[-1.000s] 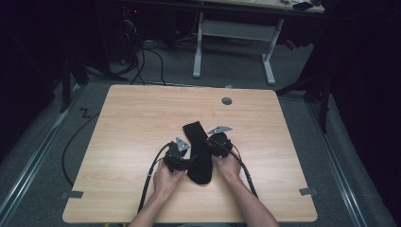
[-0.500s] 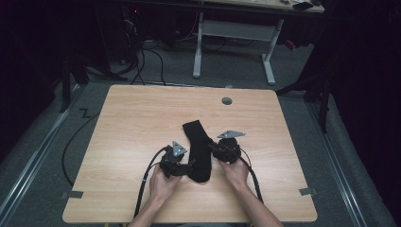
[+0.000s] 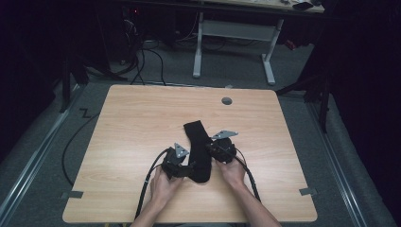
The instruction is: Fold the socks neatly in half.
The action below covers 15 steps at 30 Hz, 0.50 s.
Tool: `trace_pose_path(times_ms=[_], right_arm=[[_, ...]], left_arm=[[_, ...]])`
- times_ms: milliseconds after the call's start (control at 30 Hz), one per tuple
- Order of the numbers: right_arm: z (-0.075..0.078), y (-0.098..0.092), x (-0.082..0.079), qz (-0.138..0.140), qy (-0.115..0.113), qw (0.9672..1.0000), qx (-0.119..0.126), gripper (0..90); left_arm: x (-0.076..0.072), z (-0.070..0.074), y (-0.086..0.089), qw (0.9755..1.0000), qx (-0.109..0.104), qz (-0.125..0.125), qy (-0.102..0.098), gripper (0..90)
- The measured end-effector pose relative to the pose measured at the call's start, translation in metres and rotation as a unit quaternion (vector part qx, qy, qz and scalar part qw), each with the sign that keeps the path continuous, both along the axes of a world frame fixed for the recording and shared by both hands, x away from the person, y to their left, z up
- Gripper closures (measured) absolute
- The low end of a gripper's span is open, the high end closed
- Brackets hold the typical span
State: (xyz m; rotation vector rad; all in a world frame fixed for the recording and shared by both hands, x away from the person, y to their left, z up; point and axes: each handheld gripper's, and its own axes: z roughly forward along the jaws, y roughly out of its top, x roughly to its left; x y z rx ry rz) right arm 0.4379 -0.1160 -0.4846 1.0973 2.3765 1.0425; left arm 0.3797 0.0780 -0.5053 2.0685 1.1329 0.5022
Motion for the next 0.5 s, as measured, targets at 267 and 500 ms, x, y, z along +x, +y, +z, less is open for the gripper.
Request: trace_pose_path(times_ms=[267,500], right_arm=[[0.004,-0.008,-0.009,-0.003,-0.009,0.9997,-0.022,88.8],[-0.012,-0.007,0.007,-0.023,0.007,0.9993,-0.029,89.7]], left_arm=[[0.0,0.0,-0.001,1.0,0.001,0.003,0.0,33.6],[0.003,-0.001,-0.002,1.0,-0.002,0.008,-0.004,32.7]])
